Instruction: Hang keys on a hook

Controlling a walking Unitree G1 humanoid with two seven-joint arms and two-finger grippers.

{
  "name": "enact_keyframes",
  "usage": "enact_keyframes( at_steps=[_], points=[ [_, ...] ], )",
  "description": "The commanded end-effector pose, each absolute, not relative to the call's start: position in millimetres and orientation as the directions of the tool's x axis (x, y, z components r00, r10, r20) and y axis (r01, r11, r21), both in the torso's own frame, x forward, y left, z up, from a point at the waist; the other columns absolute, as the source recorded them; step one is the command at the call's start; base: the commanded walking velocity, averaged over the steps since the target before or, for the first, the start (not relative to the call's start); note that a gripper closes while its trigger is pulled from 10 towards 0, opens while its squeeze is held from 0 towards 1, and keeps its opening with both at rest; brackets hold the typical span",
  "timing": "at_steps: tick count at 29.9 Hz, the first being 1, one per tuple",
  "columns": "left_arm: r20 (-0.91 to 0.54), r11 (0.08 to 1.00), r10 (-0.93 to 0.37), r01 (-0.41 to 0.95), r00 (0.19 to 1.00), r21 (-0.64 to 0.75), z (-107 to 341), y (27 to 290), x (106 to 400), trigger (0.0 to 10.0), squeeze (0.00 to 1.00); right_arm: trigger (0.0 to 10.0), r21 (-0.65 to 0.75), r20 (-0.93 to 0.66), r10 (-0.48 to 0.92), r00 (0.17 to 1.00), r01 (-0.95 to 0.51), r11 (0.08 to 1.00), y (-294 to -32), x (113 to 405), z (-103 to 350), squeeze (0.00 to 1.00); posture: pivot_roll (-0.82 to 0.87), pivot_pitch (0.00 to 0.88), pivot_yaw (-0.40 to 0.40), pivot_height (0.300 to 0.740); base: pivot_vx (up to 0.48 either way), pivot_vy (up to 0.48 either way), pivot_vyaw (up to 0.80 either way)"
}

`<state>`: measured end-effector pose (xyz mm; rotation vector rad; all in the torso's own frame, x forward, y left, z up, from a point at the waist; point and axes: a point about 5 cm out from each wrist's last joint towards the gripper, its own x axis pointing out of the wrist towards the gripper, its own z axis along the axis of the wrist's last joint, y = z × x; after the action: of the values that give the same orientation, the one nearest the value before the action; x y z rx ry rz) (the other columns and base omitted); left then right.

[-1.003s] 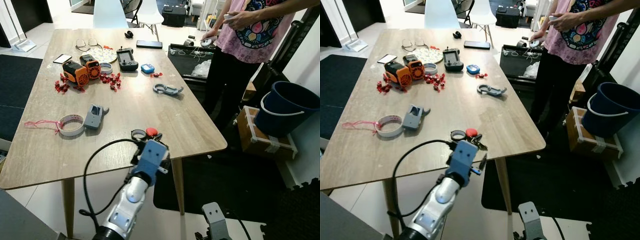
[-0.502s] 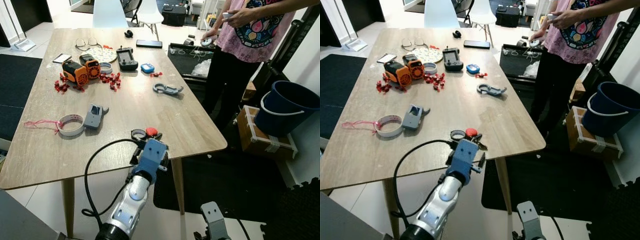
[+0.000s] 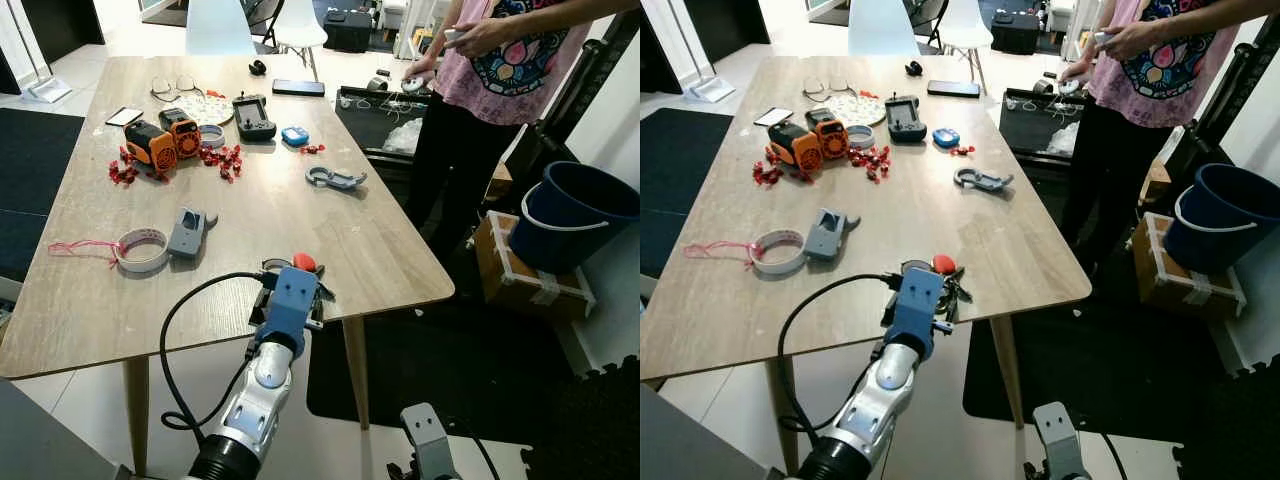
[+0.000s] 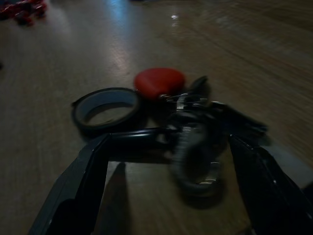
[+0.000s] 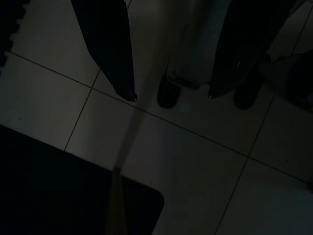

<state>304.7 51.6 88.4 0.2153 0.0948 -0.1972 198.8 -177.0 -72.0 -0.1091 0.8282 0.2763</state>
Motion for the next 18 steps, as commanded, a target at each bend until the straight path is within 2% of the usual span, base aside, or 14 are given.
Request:
enact_keyframes(
  at_steps=[1, 5, 6, 7, 8, 9, 10, 11, 13, 14, 15, 17, 18],
  points=[
    [-0.166, 0.949, -0.208, 0.240, 0.964, 0.203, 76.5, 42.6, 296.5, 10.0, 0.00, 10.0, 0.015, -0.754, 0.190, 0.629, -0.273, 0.962, -178.9, 193.8, -74.9, 0.00, 0.06, 0.088, -0.068, 0.740, 0.000, 0.000, 0.00],
    [-0.171, 0.948, -0.210, 0.243, 0.963, 0.204, 75.5, 42.8, 296.3, 10.0, 0.00, 10.0, 0.015, -0.754, 0.190, 0.629, -0.272, 0.962, -179.0, 193.8, -74.9, 0.00, 0.06, 0.088, -0.068, 0.740, 0.000, 0.000, 0.00],
    [-0.172, 0.948, -0.211, 0.244, 0.962, 0.203, 75.2, 42.9, 296.4, 9.4, 0.00, 10.0, 0.015, -0.754, 0.190, 0.629, -0.272, 0.962, -179.1, 193.8, -74.9, 0.00, 0.06, 0.089, -0.069, 0.740, 0.000, 0.000, 0.00],
    [-0.172, 0.948, -0.211, 0.244, 0.962, 0.203, 75.2, 42.9, 296.4, 9.4, 0.00, 10.0, 0.015, -0.754, 0.190, 0.629, -0.272, 0.962, -179.1, 193.8, -74.9, 0.00, 0.06, 0.089, -0.069, 0.740, 0.000, 0.000, 0.00],
    [-0.174, 0.948, -0.213, 0.246, 0.962, 0.200, 75.1, 43.2, 296.6, 8.3, 0.00, 10.0, 0.015, -0.753, 0.189, 0.630, -0.271, 0.962, -179.1, 193.8, -74.8, 0.00, 0.06, 0.089, -0.069, 0.740, 0.000, 0.000, 0.00],
    [-0.178, 0.949, -0.211, 0.245, 0.961, 0.198, 74.7, 43.9, 297.1, 4.9, 0.00, 10.0, 0.014, -0.753, 0.189, 0.630, -0.271, 0.962, -179.2, 193.9, -74.8, 0.00, 0.06, 0.089, -0.069, 0.740, 0.000, 0.000, 0.00],
    [-0.182, 0.951, -0.203, 0.238, 0.962, 0.195, 74.3, 45.0, 297.6, 4.9, 0.00, 10.0, 0.014, -0.753, 0.188, 0.630, -0.271, 0.962, -179.2, 193.9, -74.8, 0.00, 0.06, 0.091, -0.070, 0.740, 0.000, 0.000, 0.00],
    [-0.188, 0.954, -0.196, 0.231, 0.962, 0.189, 73.9, 46.5, 298.4, 3.7, 0.00, 10.0, 0.014, -0.753, 0.188, 0.630, -0.271, 0.963, -179.3, 193.9, -74.8, 0.00, 0.06, 0.090, -0.070, 0.740, 0.000, 0.000, 0.00],
    [-0.196, 0.957, -0.187, 0.223, 0.963, 0.186, 73.2, 48.9, 299.8, 2.4, 0.00, 10.0, 0.014, -0.753, 0.188, 0.630, -0.270, 0.963, -179.5, 194.0, -74.7, 0.00, 0.06, 0.090, -0.070, 0.740, 0.000, 0.000, 0.00],
    [-0.196, 0.957, -0.187, 0.223, 0.963, 0.186, 73.2, 48.9, 299.8, 2.4, 0.00, 10.0, 0.014, -0.753, 0.188, 0.630, -0.270, 0.963, -179.5, 194.0, -74.7, 0.00, 0.06, 0.090, -0.070, 0.740, 0.000, 0.000, 0.00],
    [-0.199, 0.957, -0.183, 0.221, 0.963, 0.188, 72.8, 50.0, 300.2, 1.7, 0.00, 10.0, 0.013, -0.753, 0.187, 0.631, -0.270, 0.963, -179.5, 193.9, -74.7, 0.00, 0.06, 0.091, -0.070, 0.740, 0.000, 0.000, 0.00],
    [-0.201, 0.956, -0.181, 0.220, 0.963, 0.194, 72.3, 50.9, 300.3, 1.7, 0.00, 10.0, 0.013, -0.753, 0.187, 0.631, -0.270, 0.963, -179.5, 193.9, -74.8, 0.00, 0.06, 0.090, -0.069, 0.740, 0.000, 0.000, 0.00],
    [-0.203, 0.954, -0.177, 0.218, 0.963, 0.206, 71.7, 52.1, 300.6, 4.8, 0.00, 10.0, 0.013, -0.753, 0.187, 0.631, -0.269, 0.963, -179.6, 194.0, -74.7, 0.00, 0.06, 0.091, -0.069, 0.740, 0.000, 0.000, 0.00]
  ],
)
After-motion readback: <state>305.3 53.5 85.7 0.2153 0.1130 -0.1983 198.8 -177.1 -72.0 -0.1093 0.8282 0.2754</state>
